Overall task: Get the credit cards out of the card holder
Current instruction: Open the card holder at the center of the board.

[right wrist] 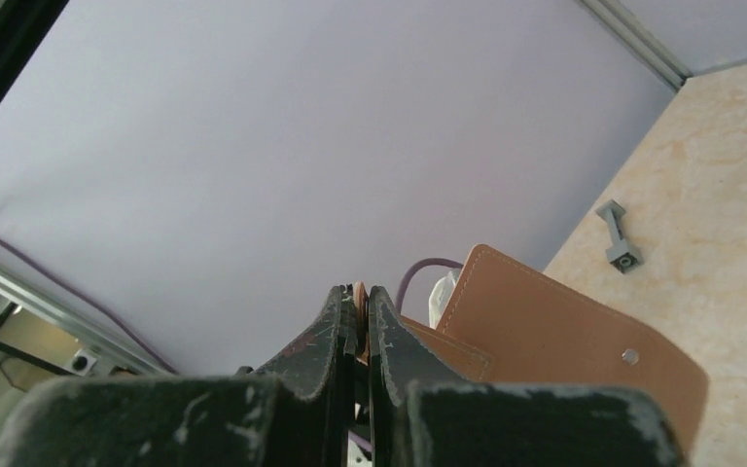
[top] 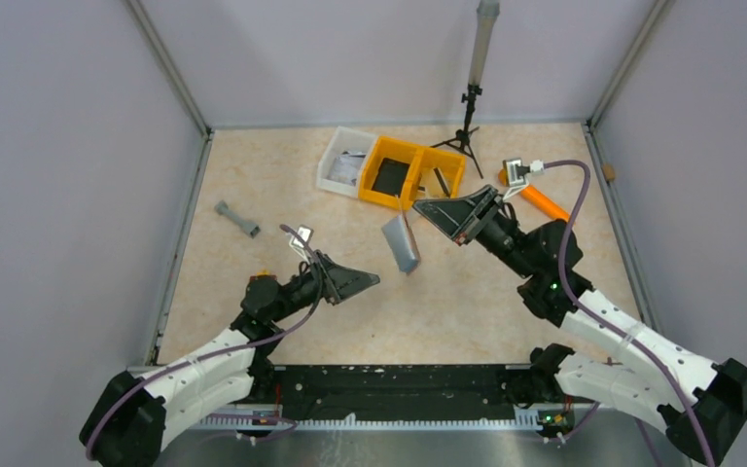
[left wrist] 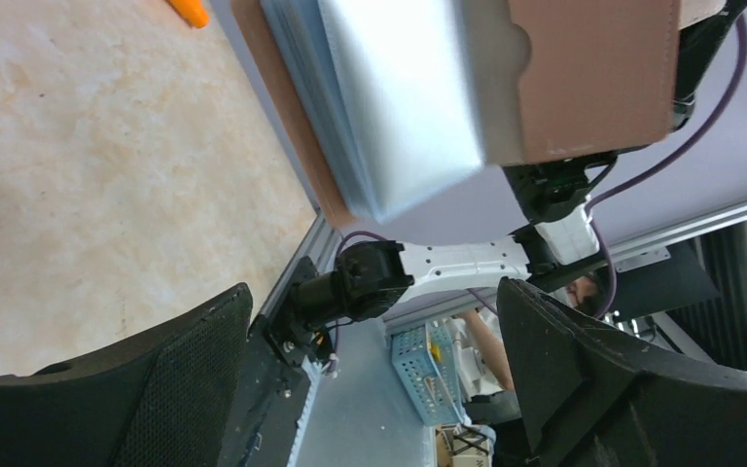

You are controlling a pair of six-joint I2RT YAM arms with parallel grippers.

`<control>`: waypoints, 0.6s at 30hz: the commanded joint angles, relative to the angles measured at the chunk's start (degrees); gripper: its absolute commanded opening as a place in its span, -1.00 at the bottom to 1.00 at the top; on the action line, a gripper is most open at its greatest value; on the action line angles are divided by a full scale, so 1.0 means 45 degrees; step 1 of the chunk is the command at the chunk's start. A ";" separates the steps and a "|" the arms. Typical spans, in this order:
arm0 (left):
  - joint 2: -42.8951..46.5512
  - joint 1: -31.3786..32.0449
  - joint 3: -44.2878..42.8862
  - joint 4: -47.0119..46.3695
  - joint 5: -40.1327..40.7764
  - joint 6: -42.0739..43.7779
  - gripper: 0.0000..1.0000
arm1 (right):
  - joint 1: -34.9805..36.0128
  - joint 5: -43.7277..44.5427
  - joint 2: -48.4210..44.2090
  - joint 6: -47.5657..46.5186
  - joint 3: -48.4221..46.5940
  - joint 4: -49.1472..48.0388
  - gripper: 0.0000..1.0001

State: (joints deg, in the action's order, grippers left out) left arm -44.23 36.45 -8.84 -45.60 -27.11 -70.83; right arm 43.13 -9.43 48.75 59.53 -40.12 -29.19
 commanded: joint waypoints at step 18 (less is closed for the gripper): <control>-0.1115 0.0032 -0.0967 -0.4196 0.1042 -0.2968 0.97 | 0.0364 -0.0961 0.2315 0.2523 -0.1882 -0.4796 -1.00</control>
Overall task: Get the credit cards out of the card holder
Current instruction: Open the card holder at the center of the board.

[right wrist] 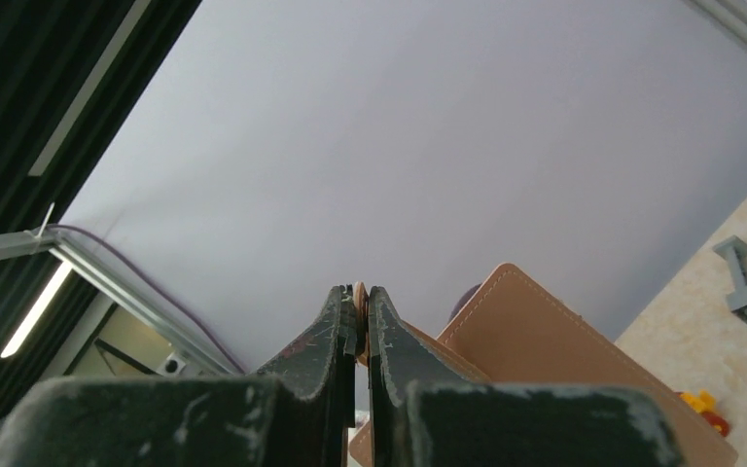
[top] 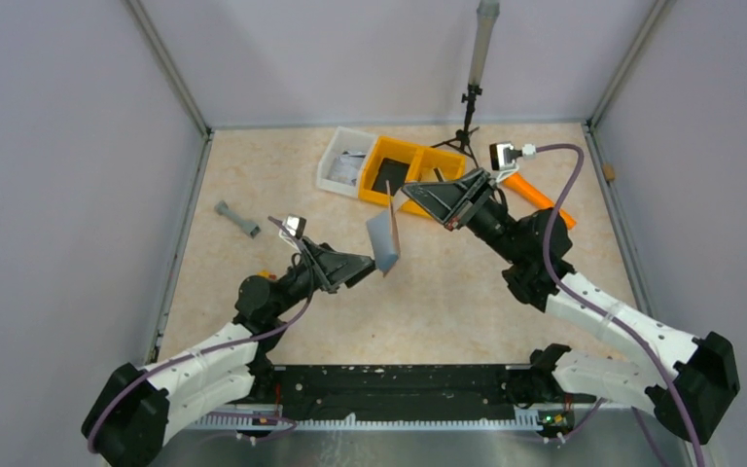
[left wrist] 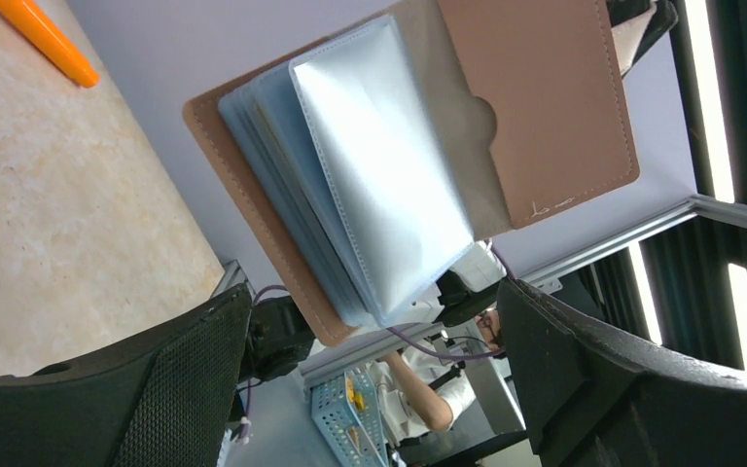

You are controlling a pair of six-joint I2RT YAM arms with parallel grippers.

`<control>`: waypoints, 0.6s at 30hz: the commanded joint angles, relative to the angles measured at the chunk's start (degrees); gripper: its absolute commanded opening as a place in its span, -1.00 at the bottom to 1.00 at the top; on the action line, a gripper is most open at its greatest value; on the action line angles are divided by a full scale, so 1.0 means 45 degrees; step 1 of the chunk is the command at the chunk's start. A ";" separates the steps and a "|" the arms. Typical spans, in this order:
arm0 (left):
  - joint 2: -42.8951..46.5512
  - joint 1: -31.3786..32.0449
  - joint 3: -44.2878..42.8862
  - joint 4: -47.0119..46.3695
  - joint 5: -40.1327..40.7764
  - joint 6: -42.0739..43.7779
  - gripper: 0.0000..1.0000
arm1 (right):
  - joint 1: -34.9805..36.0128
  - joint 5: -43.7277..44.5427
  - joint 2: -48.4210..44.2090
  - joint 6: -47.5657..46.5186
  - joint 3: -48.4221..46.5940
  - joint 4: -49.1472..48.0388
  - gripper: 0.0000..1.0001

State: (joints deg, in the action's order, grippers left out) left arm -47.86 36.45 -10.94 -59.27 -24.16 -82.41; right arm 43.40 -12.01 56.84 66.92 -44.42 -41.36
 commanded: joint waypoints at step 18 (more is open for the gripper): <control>-0.1929 0.0031 -0.1338 -0.2859 0.0738 -0.0499 0.98 | 0.0791 -0.0163 0.1197 0.1140 -0.2088 -0.1965 -1.00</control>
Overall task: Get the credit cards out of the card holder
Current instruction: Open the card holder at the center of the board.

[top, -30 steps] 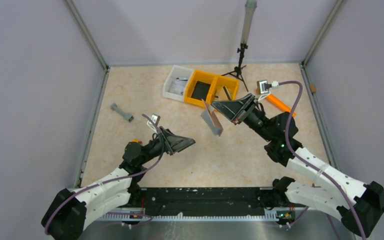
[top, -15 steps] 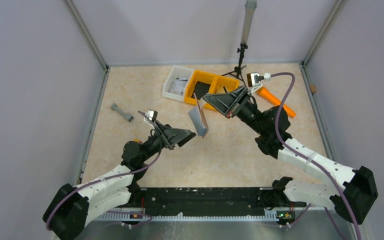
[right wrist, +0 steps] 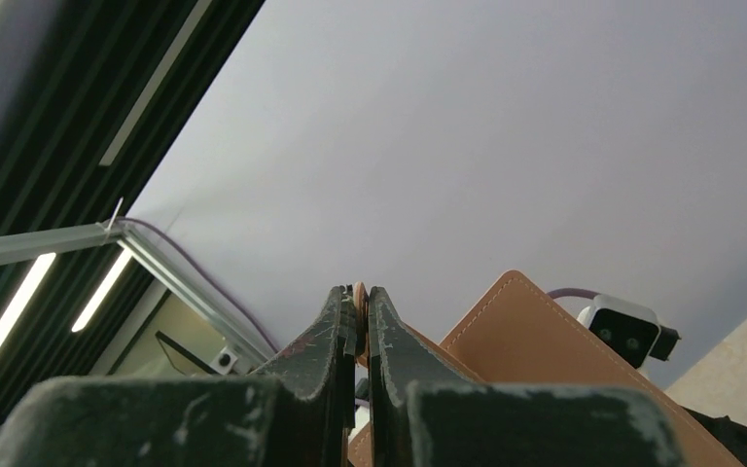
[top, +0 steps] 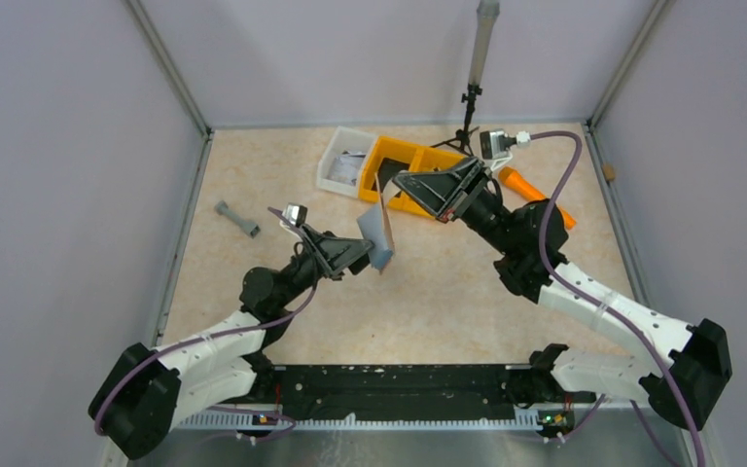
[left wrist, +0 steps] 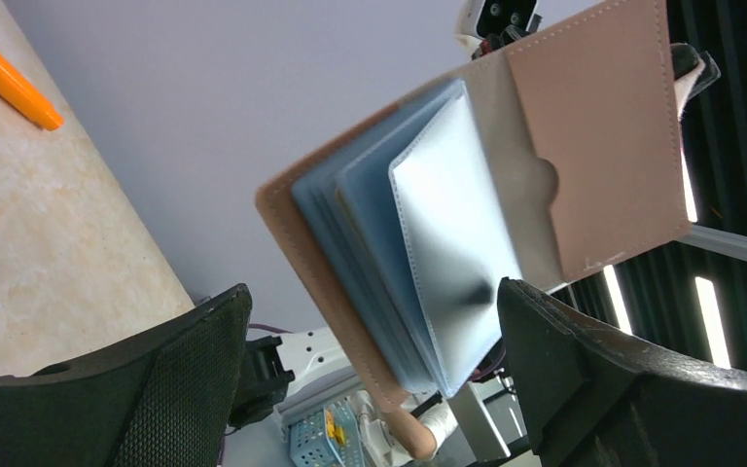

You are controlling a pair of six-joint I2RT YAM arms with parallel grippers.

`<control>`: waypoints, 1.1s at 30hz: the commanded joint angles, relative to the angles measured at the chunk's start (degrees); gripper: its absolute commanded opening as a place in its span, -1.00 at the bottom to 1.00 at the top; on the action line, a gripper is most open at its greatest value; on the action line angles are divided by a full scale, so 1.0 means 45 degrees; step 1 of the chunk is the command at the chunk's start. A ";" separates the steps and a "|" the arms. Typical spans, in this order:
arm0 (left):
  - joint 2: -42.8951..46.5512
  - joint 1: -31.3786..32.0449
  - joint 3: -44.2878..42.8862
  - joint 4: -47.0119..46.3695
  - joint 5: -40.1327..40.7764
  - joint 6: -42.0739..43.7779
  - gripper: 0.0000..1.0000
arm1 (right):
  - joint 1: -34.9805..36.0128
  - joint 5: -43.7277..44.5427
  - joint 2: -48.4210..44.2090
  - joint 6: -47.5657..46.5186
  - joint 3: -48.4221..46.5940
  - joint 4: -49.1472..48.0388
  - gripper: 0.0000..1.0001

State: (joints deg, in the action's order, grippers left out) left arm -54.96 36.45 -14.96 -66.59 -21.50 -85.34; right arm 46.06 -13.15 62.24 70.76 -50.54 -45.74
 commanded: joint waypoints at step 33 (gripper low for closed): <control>0.0113 0.0017 -0.2024 0.0866 -0.1641 0.1178 -0.07 | 0.0297 0.0832 -0.1253 -0.0664 0.0814 0.0903 -1.00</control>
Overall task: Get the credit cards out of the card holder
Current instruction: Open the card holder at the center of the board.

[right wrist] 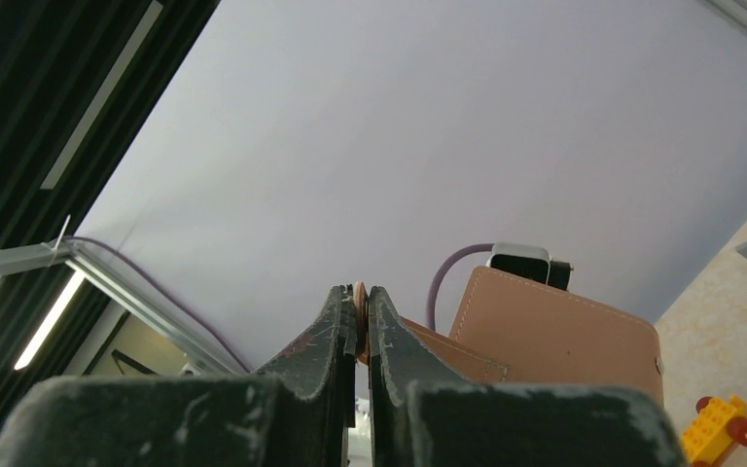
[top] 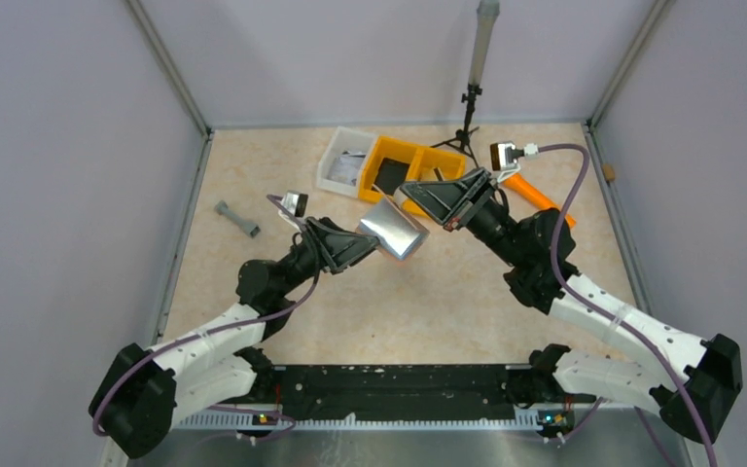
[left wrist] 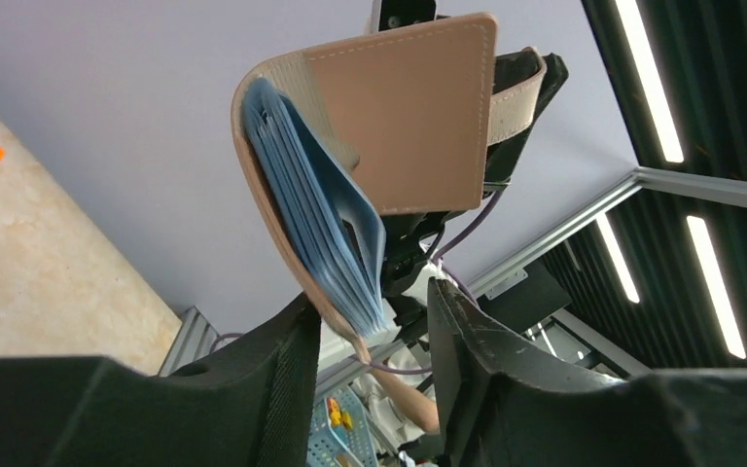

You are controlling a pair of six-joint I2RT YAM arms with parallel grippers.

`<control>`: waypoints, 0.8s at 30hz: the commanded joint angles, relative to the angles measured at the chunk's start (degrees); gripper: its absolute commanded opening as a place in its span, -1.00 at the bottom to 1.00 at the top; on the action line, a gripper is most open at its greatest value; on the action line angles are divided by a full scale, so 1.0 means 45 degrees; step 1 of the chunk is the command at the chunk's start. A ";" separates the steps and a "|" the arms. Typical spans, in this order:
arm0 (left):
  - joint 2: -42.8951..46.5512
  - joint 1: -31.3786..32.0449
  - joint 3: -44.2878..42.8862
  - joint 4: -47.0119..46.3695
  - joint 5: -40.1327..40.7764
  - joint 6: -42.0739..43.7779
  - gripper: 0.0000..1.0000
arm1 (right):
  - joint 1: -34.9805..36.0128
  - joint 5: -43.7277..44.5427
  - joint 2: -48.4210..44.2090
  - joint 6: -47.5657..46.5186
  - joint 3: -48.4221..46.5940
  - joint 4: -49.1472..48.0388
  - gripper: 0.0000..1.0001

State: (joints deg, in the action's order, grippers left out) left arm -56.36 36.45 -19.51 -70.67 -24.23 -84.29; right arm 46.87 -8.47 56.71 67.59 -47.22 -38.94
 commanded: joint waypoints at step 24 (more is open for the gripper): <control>0.2192 0.0022 -0.2127 1.4415 -0.0520 0.6820 -1.00 | 0.0132 -0.0608 -0.2168 -0.6391 0.2919 0.5913 -0.14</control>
State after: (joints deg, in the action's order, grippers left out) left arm -44.73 36.45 -26.24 -16.49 -25.02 -60.97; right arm 46.87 -5.48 46.39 49.74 -35.83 -20.73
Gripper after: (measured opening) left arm 0.055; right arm 0.339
